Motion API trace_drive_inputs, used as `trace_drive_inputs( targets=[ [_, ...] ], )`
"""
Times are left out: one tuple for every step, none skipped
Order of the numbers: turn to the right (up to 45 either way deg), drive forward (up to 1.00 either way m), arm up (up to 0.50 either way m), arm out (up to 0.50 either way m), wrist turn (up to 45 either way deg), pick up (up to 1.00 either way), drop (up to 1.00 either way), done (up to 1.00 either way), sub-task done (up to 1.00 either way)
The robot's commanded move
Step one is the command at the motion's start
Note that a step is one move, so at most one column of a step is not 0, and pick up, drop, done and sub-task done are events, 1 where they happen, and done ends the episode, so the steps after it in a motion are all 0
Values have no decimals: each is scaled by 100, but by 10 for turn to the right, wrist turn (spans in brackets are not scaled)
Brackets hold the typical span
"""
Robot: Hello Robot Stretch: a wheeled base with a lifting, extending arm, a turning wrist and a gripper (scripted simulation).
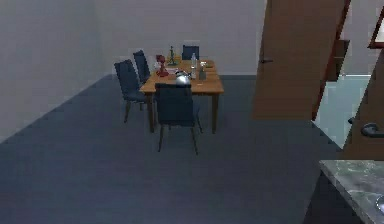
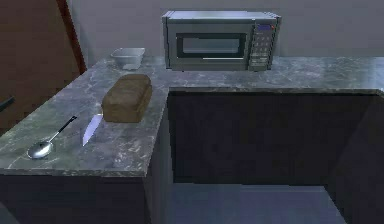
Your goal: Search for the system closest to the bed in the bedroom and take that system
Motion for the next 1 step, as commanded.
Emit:
trace_drive_inputs(
  targets=[
    [30,0,0,0,0,0,0,0,0]
  ],
)
